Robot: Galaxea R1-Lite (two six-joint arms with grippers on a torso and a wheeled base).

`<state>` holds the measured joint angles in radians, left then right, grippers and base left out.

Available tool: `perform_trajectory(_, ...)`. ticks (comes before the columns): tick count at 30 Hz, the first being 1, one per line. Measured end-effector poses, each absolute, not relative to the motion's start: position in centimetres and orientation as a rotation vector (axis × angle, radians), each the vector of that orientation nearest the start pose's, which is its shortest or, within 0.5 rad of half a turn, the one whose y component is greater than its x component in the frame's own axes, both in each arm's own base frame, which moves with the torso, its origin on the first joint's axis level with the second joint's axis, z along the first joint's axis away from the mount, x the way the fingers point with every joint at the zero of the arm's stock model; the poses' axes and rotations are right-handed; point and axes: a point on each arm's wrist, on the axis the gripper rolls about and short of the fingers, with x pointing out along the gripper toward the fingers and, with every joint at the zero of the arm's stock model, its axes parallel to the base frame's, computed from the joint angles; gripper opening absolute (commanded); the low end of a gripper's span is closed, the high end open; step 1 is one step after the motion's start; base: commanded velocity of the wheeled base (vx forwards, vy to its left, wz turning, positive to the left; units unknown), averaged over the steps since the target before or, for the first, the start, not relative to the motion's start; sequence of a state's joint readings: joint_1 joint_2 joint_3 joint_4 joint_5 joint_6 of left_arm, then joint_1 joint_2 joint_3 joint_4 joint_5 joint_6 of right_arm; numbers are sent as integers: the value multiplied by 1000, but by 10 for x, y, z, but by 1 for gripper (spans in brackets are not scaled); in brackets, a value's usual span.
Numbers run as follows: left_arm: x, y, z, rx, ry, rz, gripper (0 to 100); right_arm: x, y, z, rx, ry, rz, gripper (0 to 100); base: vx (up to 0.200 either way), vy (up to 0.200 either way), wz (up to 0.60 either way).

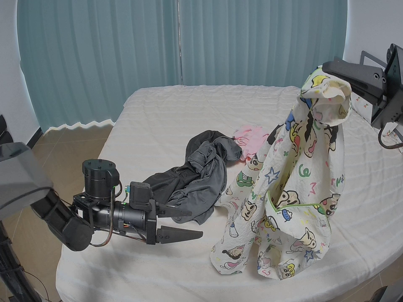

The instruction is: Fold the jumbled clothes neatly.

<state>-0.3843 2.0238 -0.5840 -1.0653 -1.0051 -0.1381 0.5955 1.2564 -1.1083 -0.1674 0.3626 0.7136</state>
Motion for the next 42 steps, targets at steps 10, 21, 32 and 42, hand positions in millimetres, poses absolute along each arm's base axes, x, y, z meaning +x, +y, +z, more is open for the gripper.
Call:
perform_trajectory(10,298,-151,46,-278,479,-1382,100,148,125,345,677,334,1000,0,0,0,0)
perform_trajectory(21,283,-167,39,-260,464,-1474,100,150,137,353,677,333,1048,0,0,0,0)
perform_trajectory(32,254,-160,33,-289,472,-1588,100,161,142,354,686,330,1028,0,0,0,0)
perform_trajectory(42,244,-154,26,-315,537,-1612,100,167,137,357,716,323,997,0,0,0,0)
